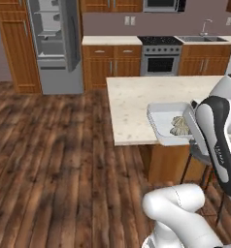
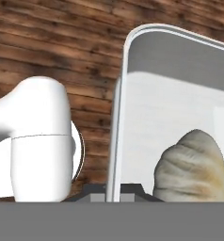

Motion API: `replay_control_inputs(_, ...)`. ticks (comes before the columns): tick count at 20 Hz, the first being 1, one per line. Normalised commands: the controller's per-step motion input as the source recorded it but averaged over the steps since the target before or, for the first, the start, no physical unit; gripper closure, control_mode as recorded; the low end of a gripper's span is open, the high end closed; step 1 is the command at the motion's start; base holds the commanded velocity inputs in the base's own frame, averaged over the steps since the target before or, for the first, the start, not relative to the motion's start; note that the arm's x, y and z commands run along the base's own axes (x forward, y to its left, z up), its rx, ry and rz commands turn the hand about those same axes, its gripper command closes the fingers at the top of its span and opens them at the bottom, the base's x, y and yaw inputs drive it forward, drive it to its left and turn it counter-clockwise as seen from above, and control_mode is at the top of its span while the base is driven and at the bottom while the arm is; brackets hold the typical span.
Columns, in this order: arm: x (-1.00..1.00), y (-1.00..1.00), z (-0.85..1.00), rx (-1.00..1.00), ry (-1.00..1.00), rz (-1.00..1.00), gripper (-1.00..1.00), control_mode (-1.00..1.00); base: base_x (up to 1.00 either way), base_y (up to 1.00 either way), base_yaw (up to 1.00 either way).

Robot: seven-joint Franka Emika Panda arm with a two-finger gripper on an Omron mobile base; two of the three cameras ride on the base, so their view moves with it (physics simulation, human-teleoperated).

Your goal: Place two dumplings into each of the tupperware containers and then place the containers in the fridge.

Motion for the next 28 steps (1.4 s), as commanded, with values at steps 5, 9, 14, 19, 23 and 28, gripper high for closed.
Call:
replay_control_inputs(5,0.00,0.00,0.00,0.00,0.00,0.00,1.00,1.00,0.28,1.00,0.05)
replay_control_inputs(9,0.00,0.00,0.00,0.00,0.00,0.00,1.00,1.00,0.37,1.00,0.04)
replay_control_inputs(14,0.00,0.00,0.00,0.00,0.00,0.00,1.00,1.00,0.57,1.00,0.00)
replay_control_inputs(19,0.00,0.00,0.00,0.00,0.00,0.00,1.00,1.00,0.79,1.00,0.00)
replay_control_inputs(23,0.00,0.00,0.00,0.00,0.00,0.00,1.00,1.00,0.86,1.00,-0.09)
replay_control_inputs(28,0.00,0.00,0.00,0.00,0.00,0.00,1.00,1.00,0.99,0.98,-0.15)
